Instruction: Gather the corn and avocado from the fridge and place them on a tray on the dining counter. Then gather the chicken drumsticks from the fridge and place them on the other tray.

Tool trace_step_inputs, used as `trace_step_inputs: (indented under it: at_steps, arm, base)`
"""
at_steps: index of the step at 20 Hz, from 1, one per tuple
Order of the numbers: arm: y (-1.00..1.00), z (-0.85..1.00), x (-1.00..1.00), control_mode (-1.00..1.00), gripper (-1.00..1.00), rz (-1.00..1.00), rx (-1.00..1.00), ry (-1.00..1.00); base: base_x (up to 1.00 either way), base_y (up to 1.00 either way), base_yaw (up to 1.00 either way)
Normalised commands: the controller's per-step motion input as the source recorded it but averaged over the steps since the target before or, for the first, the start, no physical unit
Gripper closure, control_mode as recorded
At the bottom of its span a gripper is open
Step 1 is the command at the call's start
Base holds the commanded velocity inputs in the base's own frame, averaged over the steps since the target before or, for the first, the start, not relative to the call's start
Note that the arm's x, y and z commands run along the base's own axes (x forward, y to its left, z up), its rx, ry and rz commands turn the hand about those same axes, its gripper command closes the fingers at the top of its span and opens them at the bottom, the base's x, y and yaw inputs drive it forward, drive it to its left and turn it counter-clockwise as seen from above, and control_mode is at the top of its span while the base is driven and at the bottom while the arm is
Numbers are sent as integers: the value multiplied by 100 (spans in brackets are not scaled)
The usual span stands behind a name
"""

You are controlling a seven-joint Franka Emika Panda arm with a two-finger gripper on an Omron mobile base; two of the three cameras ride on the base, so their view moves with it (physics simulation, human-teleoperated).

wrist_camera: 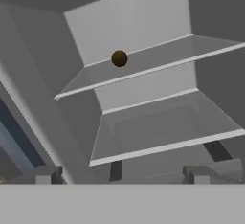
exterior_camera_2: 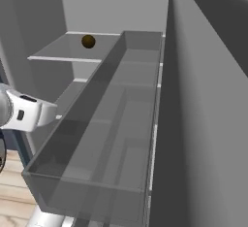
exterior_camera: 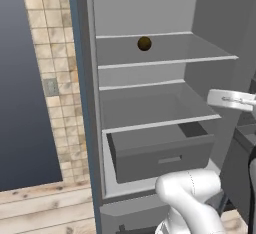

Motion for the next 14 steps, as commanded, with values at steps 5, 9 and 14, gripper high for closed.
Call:
trace_step_inputs:
  at_steps: [5,9,14]
  arm:
    - [62,71,42,-100,-100,-3,-1,6]
    - [31,38,63,-100,-100,0,-2,6]
    - [-18,4,55,-100,-100,6,0,-1]
  base:
    - [0,0,0]
    - [0,0,0]
    - [0,0,0]
